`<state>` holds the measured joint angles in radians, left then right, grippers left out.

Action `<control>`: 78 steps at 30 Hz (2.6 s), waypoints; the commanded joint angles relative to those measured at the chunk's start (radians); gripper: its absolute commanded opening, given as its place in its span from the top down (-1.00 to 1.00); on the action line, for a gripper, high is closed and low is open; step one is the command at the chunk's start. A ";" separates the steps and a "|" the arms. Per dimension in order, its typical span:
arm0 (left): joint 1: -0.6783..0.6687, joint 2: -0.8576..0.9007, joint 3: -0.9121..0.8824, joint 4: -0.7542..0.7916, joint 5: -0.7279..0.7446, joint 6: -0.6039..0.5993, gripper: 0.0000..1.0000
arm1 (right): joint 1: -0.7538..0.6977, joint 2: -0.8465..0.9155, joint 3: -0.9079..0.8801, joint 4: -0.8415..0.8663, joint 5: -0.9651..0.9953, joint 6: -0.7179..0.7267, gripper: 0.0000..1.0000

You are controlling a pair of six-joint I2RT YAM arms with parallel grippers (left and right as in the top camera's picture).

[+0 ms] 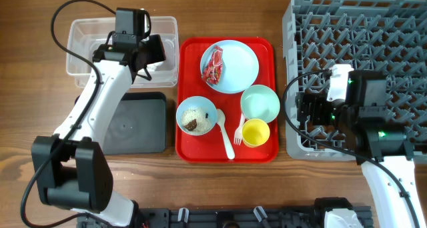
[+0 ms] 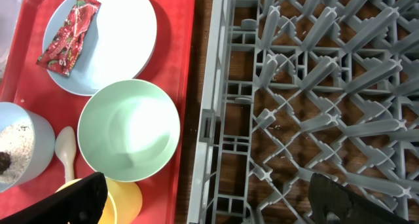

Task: Sort waste into correct bins and load items into the dishwasher rack
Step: 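Move the second tissue into the clear bin and release, then reach the left gripper to the red candy wrapper and grasp it, then drop the red wrapper into the clear bin with the left gripper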

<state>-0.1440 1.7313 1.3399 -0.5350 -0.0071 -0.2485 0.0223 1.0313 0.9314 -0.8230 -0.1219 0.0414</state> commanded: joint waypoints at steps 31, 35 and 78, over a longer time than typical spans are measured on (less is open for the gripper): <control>-0.392 0.282 0.003 0.283 -0.091 0.167 -1.00 | -0.003 0.001 0.019 -0.001 0.010 0.014 -0.99; -0.392 0.311 0.003 0.294 -0.092 0.166 -0.99 | -0.003 0.001 0.019 -0.002 0.010 0.014 -0.99; -0.251 -0.045 0.003 0.174 -0.241 0.100 0.92 | -0.003 0.001 0.019 -0.008 0.010 0.014 -0.99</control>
<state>-0.4953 1.7618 1.3399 -0.3233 -0.1848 -0.0898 0.0223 1.0313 0.9314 -0.8307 -0.1219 0.0418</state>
